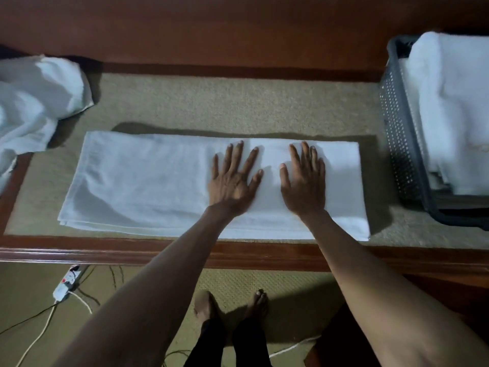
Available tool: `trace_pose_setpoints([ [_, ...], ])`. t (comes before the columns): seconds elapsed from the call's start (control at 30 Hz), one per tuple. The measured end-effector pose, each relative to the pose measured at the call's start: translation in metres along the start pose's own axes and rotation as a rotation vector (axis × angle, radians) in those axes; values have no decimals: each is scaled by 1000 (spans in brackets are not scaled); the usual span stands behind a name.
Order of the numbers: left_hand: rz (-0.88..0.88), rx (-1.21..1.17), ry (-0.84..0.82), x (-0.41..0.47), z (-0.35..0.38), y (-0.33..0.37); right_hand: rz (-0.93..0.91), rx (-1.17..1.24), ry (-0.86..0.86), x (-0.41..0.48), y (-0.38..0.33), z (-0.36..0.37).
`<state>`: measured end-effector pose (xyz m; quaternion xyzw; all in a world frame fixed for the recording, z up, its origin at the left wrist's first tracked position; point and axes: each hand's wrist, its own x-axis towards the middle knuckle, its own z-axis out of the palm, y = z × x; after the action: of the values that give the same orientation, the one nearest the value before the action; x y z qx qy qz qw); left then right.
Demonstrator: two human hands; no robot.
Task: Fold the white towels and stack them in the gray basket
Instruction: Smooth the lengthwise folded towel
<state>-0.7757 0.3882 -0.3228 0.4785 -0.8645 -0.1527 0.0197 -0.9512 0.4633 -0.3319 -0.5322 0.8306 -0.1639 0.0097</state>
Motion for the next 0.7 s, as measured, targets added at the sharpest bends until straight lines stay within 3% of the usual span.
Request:
trace_pose_setpoints([
  [0.13,-12,32,-10,-29,-14,-49,-3,12,-8,0,-1,-1],
  [0.3,-159,2,-10,-54,-36,-123,10,-1,-35,-1,-7,-5],
  [0.47,-177,-12,43,-56,-32,-119,109,5,16,-5,-21,4],
  [0.6,-172,0,68,-58,-30,-124,90,88,100,-8,-92,25],
  [0.7,-157,-11,51,-57,-30,-127,-40,124,-11,-8,-153,43],
])
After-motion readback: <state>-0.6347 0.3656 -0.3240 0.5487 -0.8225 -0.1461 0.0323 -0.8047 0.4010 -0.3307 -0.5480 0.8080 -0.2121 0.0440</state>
